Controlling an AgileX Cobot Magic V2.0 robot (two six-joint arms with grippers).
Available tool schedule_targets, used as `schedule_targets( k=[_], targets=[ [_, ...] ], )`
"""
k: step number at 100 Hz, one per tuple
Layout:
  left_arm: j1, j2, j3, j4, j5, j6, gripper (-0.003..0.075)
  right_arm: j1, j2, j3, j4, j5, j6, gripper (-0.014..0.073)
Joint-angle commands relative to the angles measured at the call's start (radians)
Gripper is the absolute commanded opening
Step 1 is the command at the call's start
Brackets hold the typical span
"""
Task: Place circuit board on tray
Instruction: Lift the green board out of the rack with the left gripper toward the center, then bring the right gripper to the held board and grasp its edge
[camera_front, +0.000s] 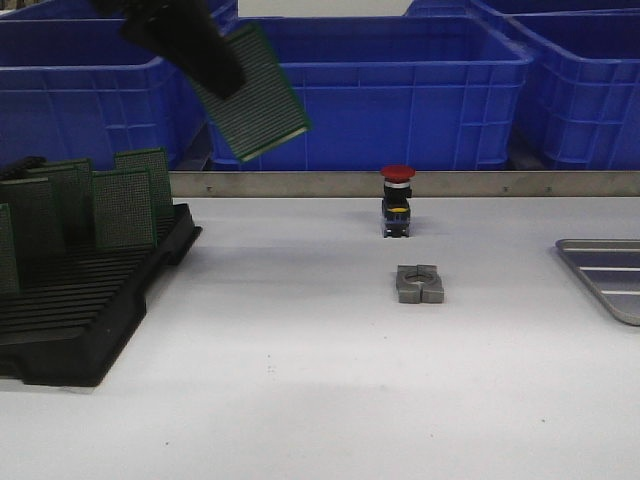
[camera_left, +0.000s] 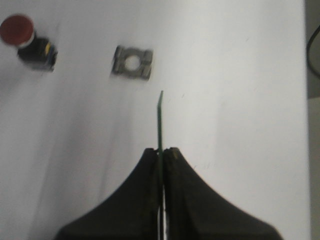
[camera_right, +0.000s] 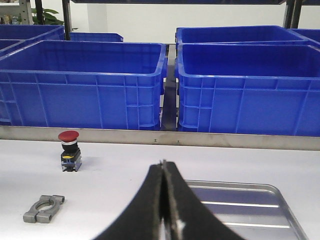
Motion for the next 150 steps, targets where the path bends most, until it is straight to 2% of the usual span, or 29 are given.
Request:
schedule_targets(
  k=[1,24,46,63,77,95,109,123,141,150],
  targets=[
    [-0.061,-0.058,-0.030,-0.115,0.057,-0.050,-0.0019,0.000,-0.019,-0.013,-0.007,-0.085,-0.003,-0.0069],
    [-0.189,-0.053,-0.030,-0.156,0.057,-0.052,-0.0019,0.000,-0.019,-0.013,-0.007,-0.085,-0.003,-0.0069],
    [-0.225,-0.053,-0.030,-0.156,0.047,-0.052,-0.0018,0.000,-0.019,-0.013,-0.004,-0.104,-0.003,-0.0069],
    [-0.225,-0.053,-0.030,-0.156,0.047,-0.052,-0.0018,0.000,-0.015,-0.064,0.143,-0.077,0.022,-0.0069],
    [-0.225,-0.053,-0.030,-0.156,0.047,-0.052,-0.0018,0.000,0.009,-0.213,0.283,0.099,0.022,-0.0069],
    [-0.225,-0.053,-0.030,-0.156,0.047,-0.052,-0.0018,0.000,0.179,-0.476,0.280,0.474,0.022,-0.0069],
    [-0.225,-0.053,-0.030,-0.156,0.047,-0.052,-0.0018,0.000,0.360,-0.652,0.272,0.668,0.022,-0.0069],
    [-0.225,-0.053,-0.030,-0.156,0.047,-0.052,-0.0018,0.000,0.503,-0.754,0.273,0.723,0.022,-0.0069],
    [-0.225,-0.053,-0.030,-0.156,0.047,-0.052,-0.0018,0.000,0.607,-0.764,0.273,0.706,0.022,-0.0064],
    [-0.225,-0.053,-0.030,-0.156,0.047,-0.052,-0.0018,0.000,0.643,-0.764,0.273,0.720,0.022,0.0006]
  ],
)
